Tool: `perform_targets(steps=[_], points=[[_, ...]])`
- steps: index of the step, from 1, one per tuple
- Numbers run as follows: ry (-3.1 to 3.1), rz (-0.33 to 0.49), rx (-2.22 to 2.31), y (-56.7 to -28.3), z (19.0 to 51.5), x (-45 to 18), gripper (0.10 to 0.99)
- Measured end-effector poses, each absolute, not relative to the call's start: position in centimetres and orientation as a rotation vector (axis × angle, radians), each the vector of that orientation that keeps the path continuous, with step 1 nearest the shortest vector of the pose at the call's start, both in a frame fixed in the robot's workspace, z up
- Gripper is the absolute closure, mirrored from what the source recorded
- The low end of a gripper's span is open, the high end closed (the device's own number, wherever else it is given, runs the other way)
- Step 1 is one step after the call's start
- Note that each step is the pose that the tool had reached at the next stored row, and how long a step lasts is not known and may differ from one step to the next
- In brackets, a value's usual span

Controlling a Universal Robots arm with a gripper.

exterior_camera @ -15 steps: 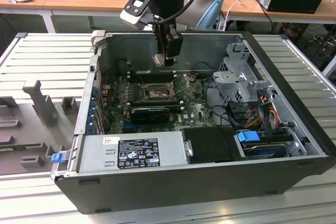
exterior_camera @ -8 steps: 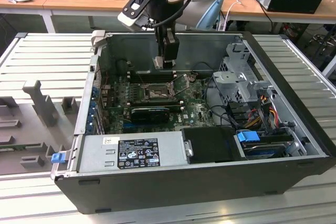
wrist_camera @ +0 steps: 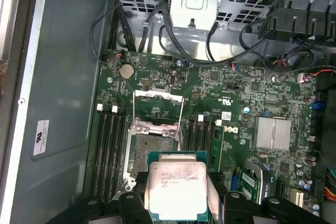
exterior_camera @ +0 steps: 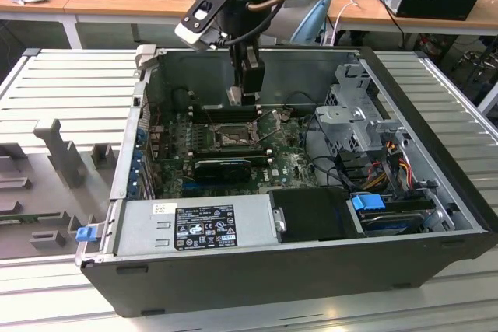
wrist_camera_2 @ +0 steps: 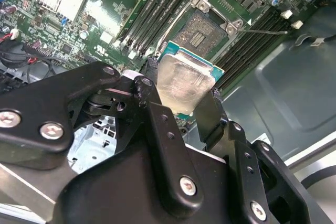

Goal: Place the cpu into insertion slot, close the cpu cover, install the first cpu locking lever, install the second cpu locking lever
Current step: 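Place the cpu into insertion slot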

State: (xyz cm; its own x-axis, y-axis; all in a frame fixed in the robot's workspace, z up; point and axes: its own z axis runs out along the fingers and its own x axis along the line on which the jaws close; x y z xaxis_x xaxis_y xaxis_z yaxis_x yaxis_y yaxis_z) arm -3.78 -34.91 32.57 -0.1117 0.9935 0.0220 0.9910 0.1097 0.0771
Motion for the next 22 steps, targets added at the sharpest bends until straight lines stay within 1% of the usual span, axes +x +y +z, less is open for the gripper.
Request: perform_targets(steps=[22], points=[[2.314, 0.112, 2.070, -34.91, 31.81, -3.78, 0.561]])
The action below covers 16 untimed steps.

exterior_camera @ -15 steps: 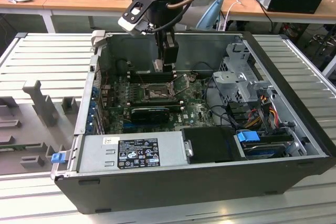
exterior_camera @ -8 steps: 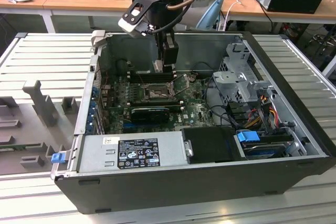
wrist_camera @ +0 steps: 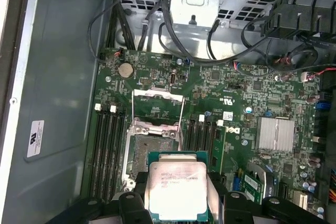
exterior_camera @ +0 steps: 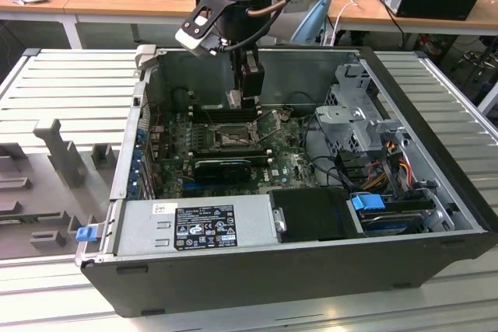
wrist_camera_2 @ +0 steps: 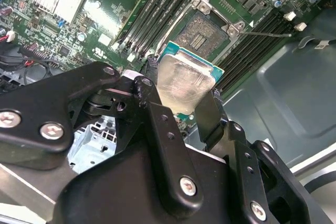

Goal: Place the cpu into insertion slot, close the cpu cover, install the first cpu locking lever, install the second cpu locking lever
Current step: 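Place the cpu into insertion slot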

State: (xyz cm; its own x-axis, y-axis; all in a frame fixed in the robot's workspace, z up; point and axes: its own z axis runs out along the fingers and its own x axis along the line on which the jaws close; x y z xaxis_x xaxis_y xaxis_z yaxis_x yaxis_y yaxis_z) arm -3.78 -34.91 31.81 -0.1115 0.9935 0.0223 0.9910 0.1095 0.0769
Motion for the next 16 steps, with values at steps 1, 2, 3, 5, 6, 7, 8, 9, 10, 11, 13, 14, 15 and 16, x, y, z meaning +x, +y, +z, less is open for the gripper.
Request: perform_targets(steps=[1, 2, 3, 5, 6, 7, 8, 9, 10, 11, 13, 14, 15, 16], points=[[2.314, 0.112, 2.070, -34.91, 31.78, -3.78, 0.561], [2.314, 0.112, 2.071, -34.91, 31.71, -3.78, 0.561], [2.314, 0.112, 2.071, -34.91, 31.68, -3.77, 0.561], [2.314, 0.112, 2.071, -34.91, 31.59, -3.78, 0.561], [2.314, 0.112, 2.071, -34.91, 31.56, -3.78, 0.561], [2.314, 0.112, 2.071, -34.92, 31.53, -3.78, 0.561], [2.314, 0.112, 2.071, -34.91, 31.50, -3.78, 0.561], [2.314, 0.112, 2.071, -34.91, 31.46, -3.78, 0.561], [2.314, 0.112, 2.071, -34.91, 31.41, -3.78, 0.561], [2.314, 0.112, 2.071, -34.91, 31.38, -3.78, 0.561], [2.314, 0.111, 2.071, -34.91, 31.28, -3.78, 0.561], [2.314, 0.111, 2.071, -34.91, 31.26, -3.78, 0.561], [2.314, 0.111, 2.071, -34.91, 31.20, -3.78, 0.561], [2.314, 0.111, 2.071, -34.91, 31.17, -3.78, 0.561]])
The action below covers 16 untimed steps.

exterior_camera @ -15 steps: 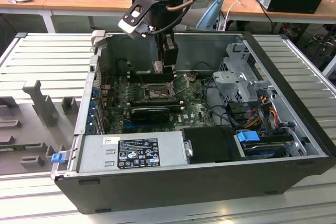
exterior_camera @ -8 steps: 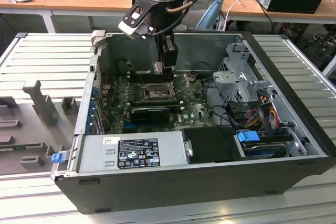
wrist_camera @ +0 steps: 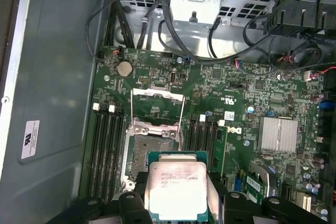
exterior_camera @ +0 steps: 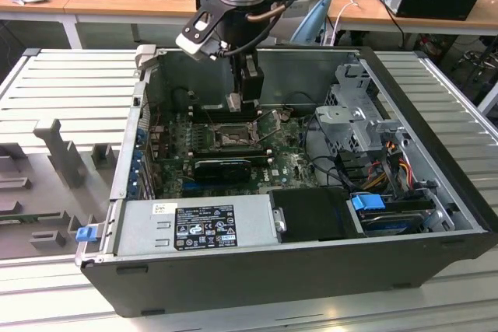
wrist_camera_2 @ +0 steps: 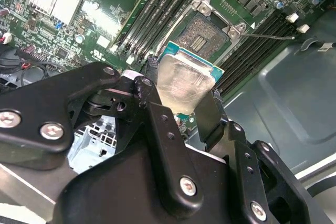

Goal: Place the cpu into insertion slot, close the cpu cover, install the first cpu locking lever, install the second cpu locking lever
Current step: 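Place the cpu into insertion slot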

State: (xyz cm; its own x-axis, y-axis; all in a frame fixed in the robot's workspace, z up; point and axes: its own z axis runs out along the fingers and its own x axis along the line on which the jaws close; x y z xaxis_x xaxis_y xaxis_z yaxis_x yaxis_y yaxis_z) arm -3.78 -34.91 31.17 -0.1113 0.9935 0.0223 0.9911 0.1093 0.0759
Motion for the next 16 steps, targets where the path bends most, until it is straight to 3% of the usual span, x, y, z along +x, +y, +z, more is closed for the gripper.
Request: perform_targets(steps=[16], points=[[2.201, 0.095, 2.200, -34.7, 28.8, -3.8, 0.561]])
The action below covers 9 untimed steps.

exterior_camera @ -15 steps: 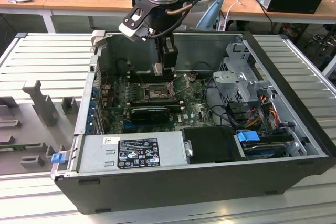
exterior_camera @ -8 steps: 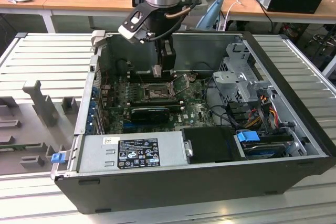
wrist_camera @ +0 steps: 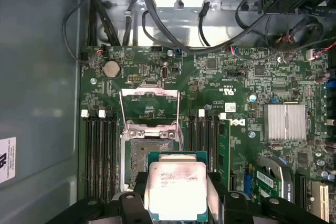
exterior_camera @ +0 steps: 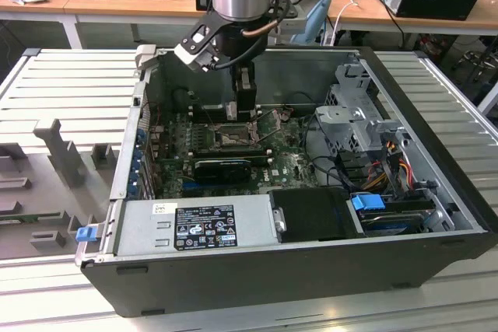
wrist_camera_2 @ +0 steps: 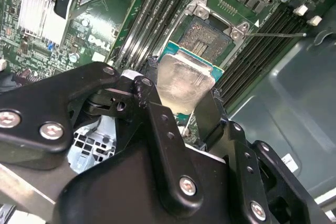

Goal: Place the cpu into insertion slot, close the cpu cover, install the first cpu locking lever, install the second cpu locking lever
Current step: 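Place the cpu into insertion slot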

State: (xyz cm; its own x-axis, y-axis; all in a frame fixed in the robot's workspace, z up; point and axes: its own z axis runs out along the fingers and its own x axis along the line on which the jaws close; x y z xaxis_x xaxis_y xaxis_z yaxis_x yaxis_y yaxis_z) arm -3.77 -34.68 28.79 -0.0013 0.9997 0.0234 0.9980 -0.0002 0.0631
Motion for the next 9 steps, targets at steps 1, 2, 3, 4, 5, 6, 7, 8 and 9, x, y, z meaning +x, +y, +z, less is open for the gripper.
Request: perform_targets(steps=[1, 2, 3, 4, 5, 6, 7, 8, 9], points=[[2.180, 0.095, 2.220, -34.7, 28.6, -3.8, 0.561], [2.158, 0.094, 2.241, -34.7, 28.5, -3.8, 0.561], [2.144, 0.094, 2.254, -34.7, 28.3, -3.8, 0.561], [2.141, 0.094, 2.256, -34.6, 28.0, -3.8, 0.561], [2.141, 0.094, 2.256, -34.5, 27.8, -3.8, 0.561], [2.142, 0.094, 2.255, -34.4, 27.5, -3.8, 0.561], [2.152, 0.094, 2.247, -34.3, 27.0, -3.8, 0.561], [2.157, 0.094, 2.242, -34.2, 26.8, -3.8, 0.561], [2.162, 0.094, 2.237, -34.1, 26.6, -3.8, 0.561]])
